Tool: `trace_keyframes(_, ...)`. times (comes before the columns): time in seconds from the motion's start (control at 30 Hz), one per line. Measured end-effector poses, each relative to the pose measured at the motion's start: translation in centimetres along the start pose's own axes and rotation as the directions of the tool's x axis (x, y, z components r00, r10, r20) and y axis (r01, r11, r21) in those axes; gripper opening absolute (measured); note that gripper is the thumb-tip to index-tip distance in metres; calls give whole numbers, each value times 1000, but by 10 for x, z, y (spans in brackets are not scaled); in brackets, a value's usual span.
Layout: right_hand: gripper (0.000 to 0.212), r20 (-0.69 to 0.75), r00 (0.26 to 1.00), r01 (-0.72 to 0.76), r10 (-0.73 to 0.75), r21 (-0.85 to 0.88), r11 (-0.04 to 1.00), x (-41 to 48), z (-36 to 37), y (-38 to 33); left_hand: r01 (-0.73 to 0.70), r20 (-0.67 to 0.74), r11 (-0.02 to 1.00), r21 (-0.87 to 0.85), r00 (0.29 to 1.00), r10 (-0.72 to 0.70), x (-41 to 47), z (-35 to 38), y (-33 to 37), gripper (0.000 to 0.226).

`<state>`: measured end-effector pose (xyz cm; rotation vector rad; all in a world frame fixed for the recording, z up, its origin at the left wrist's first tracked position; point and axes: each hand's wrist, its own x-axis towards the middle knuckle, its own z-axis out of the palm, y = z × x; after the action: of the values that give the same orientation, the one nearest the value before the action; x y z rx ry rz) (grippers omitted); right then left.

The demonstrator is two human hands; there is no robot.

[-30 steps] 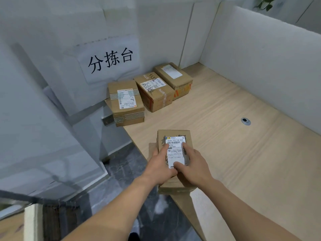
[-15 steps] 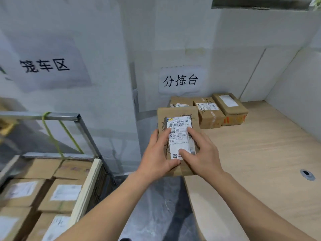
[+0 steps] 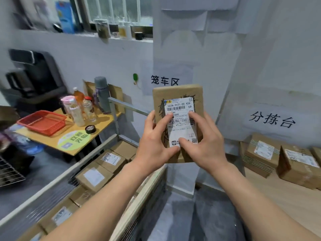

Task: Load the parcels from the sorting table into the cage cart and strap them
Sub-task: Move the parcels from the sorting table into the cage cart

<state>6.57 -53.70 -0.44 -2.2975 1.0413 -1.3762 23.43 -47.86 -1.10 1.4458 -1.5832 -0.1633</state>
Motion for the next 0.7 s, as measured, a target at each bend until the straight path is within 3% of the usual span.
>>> trace_keyframes(0.2, 74, 58, 984, 159, -167, 128, 979, 30, 98, -77, 81, -179, 993, 90, 982, -64, -20, -110, -55, 91)
trace_keyframes(0.47, 75, 167, 944, 246, -285, 219, 944, 46, 221, -180, 163, -345, 970, 183, 934, -91, -59, -239, -130, 90)
trace_keyframes(0.7, 77, 267, 892, 279, -366, 313, 908, 35, 308, -242, 284, -452, 942, 177, 874, -178, -109, -306, -184, 90)
